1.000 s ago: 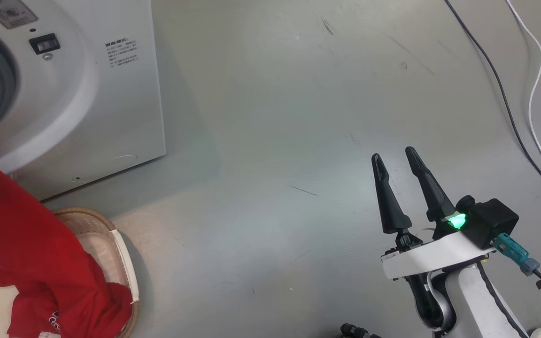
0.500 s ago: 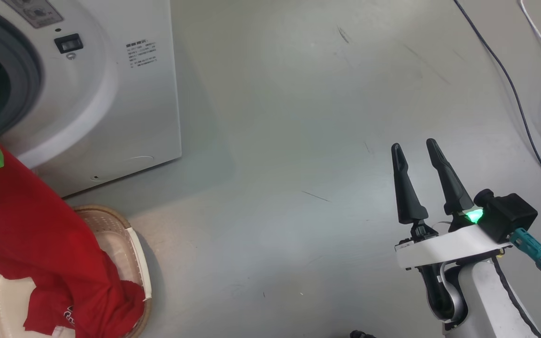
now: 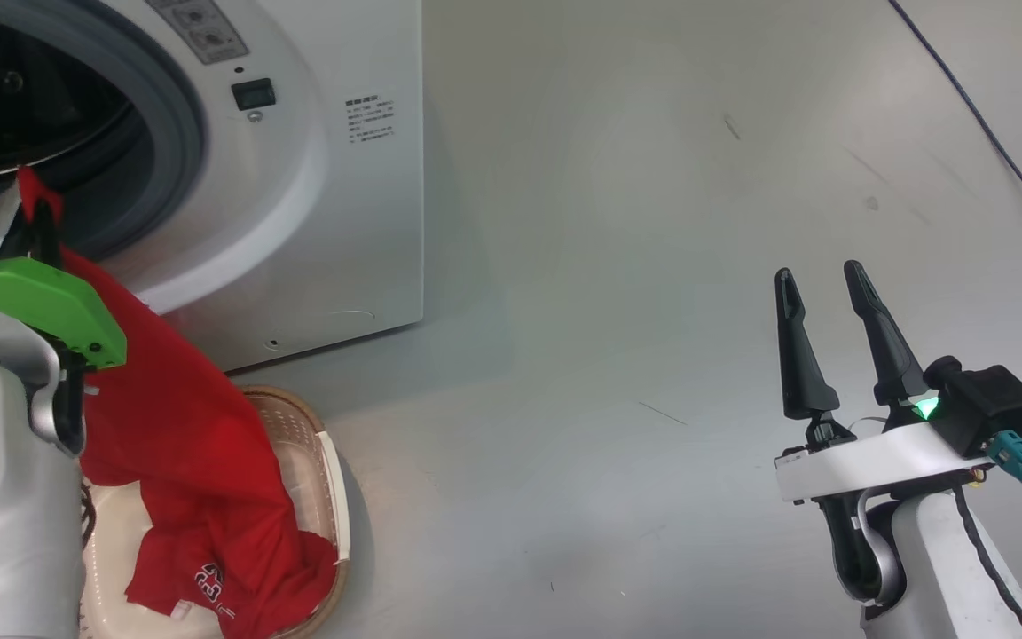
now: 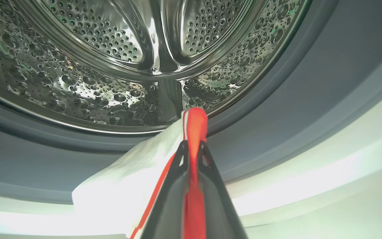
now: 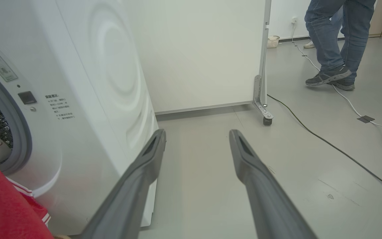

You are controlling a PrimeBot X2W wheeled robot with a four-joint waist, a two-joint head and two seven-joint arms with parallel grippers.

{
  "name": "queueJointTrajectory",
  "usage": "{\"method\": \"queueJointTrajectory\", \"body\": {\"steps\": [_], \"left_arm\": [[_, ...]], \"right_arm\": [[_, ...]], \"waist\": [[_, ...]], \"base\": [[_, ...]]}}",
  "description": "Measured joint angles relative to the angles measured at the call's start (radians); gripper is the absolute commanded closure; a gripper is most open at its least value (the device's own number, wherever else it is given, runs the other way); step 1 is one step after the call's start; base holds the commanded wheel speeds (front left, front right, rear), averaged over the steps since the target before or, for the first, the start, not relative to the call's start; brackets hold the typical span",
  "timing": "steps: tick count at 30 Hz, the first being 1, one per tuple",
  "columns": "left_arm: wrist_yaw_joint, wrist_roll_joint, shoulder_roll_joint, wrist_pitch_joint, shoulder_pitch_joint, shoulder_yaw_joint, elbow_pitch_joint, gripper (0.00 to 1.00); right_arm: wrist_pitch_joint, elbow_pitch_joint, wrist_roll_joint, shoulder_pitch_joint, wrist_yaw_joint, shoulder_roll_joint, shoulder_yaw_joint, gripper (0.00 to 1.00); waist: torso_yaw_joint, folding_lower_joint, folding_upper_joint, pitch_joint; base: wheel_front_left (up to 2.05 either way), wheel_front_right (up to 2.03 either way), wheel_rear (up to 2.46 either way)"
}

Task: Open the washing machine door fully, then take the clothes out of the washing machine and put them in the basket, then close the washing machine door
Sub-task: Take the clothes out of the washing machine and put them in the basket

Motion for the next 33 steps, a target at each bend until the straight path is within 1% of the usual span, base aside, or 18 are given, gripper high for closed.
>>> {"method": "queueJointTrajectory", "body": {"steps": [3, 4, 10, 18, 26, 33], "left_arm": [[-0.008, 0.000, -0.019, -0.033, 0.027, -0.016, -0.004, 1.00], [-0.010, 0.000, -0.028, -0.050, 0.046, -0.024, -0.007, 1.00], [-0.021, 0.000, -0.054, -0.084, 0.097, -0.046, -0.018, 1.00], [-0.029, 0.004, -0.062, -0.124, 0.148, -0.072, -0.052, 1.00], [-0.039, 0.029, -0.070, -0.126, 0.217, -0.124, -0.068, 1.00], [-0.040, 0.044, -0.071, -0.094, 0.275, -0.154, -0.058, 1.00]], "right_arm": [[0.000, 0.003, -0.005, 0.004, 0.000, -0.006, -0.008, 0.00], [0.000, 0.007, -0.008, 0.011, 0.000, -0.011, -0.013, 0.00], [0.000, 0.012, -0.015, 0.034, 0.000, -0.015, -0.022, 0.00], [0.000, 0.017, -0.018, 0.054, 0.001, -0.015, -0.026, 0.00], [0.000, 0.021, -0.025, 0.072, 0.001, -0.015, -0.019, 0.00], [0.000, 0.019, -0.033, 0.072, 0.002, -0.015, 0.001, 0.00]], "waist": [[0.029, 0.0000, 0.0000, -0.020], [0.048, 0.0000, 0.0000, -0.034], [0.106, 0.0000, 0.0000, -0.076], [0.168, 0.0000, 0.0000, -0.124], [0.201, 0.0000, 0.0000, -0.160], [0.194, 0.0000, 0.0000, -0.152]], "base": [[0.00, 0.00, 0.00], [0.00, 0.00, 0.00], [0.00, 0.00, 0.00], [0.00, 0.00, 0.00], [0.00, 0.00, 0.00], [0.00, 0.00, 0.00]]}}
